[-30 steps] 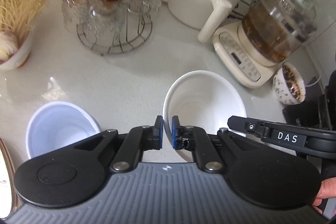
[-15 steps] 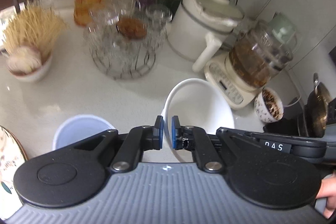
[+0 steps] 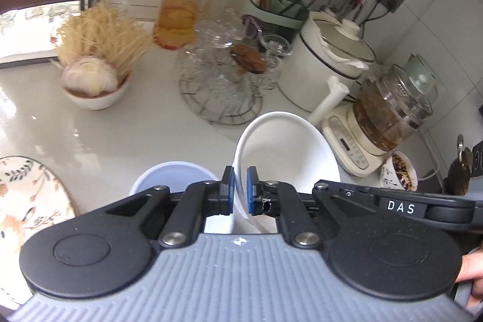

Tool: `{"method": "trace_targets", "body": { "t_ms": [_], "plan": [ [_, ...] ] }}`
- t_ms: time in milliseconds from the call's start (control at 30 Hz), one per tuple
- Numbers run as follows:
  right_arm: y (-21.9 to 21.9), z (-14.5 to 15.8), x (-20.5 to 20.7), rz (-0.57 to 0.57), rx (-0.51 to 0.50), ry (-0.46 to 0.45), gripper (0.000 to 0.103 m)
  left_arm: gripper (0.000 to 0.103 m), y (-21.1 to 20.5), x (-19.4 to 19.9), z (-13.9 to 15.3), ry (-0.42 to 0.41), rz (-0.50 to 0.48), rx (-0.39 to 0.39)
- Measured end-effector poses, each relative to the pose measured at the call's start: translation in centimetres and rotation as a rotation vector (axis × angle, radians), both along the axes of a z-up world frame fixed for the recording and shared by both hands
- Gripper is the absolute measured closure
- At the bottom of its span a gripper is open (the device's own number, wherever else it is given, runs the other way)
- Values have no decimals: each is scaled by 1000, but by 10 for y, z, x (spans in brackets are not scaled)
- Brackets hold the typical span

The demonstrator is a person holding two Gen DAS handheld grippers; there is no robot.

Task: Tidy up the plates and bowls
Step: 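Carry the white bowl with both grippers onto the nested blue bowls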

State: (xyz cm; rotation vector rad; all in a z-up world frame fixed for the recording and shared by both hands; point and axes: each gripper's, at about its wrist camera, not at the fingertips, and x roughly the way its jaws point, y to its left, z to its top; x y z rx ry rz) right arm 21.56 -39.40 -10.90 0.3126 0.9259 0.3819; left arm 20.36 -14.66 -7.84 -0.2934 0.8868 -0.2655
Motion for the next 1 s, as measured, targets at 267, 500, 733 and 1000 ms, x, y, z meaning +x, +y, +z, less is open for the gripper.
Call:
{"method": "trace_targets", "body": {
  "t_ms": [267,500,733,1000],
  "plan": [
    [31,4,12,69,9,-22,91,94,36,0,2,-13,82,-29],
    [55,2,26,131,-29,-3,90,94,54,2,-6,22,155,-36],
    [77,-16,33,177,-59,59,90,94,76,4,-32,135,219,-66],
    [85,-36,35,194,-99,135,90,94,71,4,-55,213,220,-30]
  ]
}}
